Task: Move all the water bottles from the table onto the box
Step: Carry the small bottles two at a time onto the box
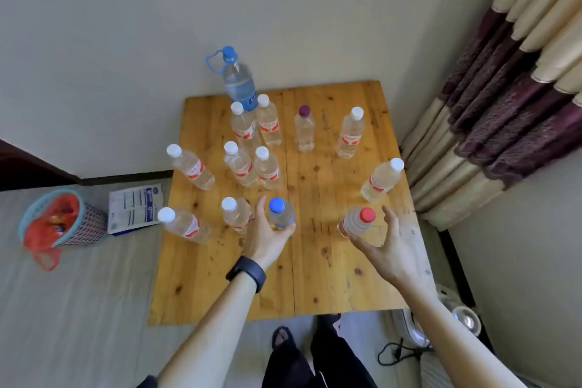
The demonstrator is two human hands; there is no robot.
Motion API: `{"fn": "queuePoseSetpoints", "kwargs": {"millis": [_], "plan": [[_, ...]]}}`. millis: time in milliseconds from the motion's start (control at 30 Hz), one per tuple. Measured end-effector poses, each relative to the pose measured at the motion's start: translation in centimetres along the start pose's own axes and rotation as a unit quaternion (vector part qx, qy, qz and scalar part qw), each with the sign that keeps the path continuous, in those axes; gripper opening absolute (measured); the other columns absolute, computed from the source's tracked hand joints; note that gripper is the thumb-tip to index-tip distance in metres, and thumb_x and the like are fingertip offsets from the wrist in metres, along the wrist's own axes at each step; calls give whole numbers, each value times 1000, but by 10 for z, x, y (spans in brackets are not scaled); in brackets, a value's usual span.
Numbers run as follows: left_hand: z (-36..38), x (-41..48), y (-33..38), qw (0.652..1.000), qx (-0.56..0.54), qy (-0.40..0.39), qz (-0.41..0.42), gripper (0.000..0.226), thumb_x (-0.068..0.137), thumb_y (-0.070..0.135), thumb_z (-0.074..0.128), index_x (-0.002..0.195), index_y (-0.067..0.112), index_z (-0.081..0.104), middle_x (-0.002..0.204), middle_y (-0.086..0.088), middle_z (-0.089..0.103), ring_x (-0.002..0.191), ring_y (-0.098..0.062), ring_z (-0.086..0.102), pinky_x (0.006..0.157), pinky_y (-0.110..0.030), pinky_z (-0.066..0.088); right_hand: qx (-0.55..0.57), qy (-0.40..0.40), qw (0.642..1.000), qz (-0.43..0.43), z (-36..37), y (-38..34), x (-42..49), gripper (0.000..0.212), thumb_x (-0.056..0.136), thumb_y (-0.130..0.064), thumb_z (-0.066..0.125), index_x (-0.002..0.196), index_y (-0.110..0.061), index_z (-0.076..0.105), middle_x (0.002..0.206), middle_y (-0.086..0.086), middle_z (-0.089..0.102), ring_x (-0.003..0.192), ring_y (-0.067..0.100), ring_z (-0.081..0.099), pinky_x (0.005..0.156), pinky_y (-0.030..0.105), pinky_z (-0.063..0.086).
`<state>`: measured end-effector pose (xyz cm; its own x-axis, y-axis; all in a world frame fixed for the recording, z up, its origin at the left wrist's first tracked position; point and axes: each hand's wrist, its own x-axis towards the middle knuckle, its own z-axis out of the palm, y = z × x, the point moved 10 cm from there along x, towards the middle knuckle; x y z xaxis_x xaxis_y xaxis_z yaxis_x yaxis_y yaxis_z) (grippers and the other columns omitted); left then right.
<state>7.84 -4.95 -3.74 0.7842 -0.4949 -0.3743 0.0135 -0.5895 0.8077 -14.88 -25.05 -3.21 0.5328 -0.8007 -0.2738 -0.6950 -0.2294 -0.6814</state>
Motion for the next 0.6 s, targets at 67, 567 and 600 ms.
{"fn": "queuePoseSetpoints", "kwargs": {"millis": [67,567,600], "plan": [[3,16,4,1000,7,-6,6,81,85,36,76,151,35,29,135,17,41,121,-5,39,93,-28,36,14,-11,1000,6,10,2,17,97,74,-63,78,152,-35,27,149,0,45,130,12,41,90,12,29],[-4,6,-24,995,57,-73,37,41,85,38,77,123,41,61,106,21,66,98,2,61,78,-23,52,63,-105,992,18,64,16,13,62,81,-33,80,125,-60,47,127,-30,54,116,11,58,88,31,51],[-3,0,-29,995,52,-81,36,41,84,37,78,121,42,61,105,23,67,98,3,62,77,-20,51,51,-116,992,10,67,14,8,63,80,-31,80,123,-63,46,125,-31,55,117,11,57,90,30,49]]}}
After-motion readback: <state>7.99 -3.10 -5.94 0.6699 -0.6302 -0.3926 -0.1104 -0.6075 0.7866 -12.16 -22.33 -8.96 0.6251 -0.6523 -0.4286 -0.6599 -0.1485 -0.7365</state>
